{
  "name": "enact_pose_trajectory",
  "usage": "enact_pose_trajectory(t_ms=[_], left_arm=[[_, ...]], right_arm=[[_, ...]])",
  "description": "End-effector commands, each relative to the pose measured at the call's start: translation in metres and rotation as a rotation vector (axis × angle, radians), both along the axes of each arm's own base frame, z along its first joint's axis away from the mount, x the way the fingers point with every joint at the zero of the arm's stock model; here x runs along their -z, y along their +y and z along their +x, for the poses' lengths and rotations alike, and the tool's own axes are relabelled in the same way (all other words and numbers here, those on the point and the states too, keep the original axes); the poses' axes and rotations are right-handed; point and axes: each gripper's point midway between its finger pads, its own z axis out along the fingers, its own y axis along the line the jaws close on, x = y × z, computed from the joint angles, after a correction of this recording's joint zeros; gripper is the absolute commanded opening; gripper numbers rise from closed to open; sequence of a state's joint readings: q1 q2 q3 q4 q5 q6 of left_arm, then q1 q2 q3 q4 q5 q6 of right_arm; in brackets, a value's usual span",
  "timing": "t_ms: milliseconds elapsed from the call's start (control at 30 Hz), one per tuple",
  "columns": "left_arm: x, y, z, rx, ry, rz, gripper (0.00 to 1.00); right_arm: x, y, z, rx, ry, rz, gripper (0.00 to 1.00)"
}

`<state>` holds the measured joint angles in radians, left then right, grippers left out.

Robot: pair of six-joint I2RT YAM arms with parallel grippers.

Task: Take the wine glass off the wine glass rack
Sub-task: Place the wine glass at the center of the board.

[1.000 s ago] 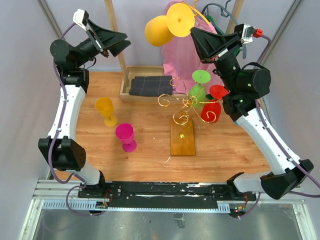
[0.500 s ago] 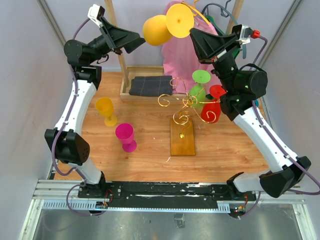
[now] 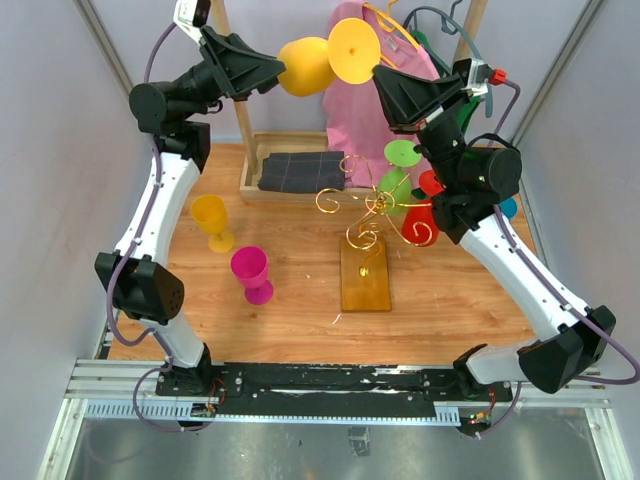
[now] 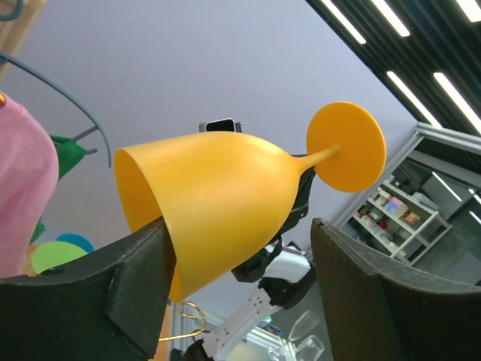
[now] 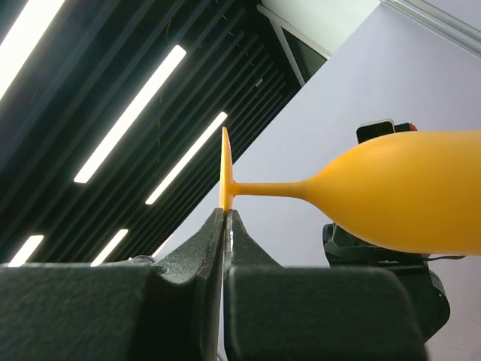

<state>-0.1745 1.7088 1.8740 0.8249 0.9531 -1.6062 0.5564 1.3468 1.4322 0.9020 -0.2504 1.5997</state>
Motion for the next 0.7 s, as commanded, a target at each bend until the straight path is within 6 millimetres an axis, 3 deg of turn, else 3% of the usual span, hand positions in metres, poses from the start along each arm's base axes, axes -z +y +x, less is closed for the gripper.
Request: enact_pose_trajectory(t_ms=[0,333,433,667], left_arm=[[-0.016,0.0,-0.022,0.018,-0.08,-0.03,0.69],[-0.023,0.001,-0.038,0.035,-0.1,-0.043,0.55],[-0.025,0.001,-0.041,0.036,-0.103,-0.046,0.45],[-0.031,0.003,-0.049,0.04,-0.117,-0.055,0.32]], right_arm=[[-0.014,-0.011,-0.02,-0.029,-0.065,0.086,0.01],[-0.007,-0.023,-0.026,-0.09,-0.132,0.229,0.0],[-0.005,-0.031,-0.031,-0.109,-0.189,0.303,0.01],[0.003,-0.033,-0.033,-0.134,-0.232,0.338,0.01]])
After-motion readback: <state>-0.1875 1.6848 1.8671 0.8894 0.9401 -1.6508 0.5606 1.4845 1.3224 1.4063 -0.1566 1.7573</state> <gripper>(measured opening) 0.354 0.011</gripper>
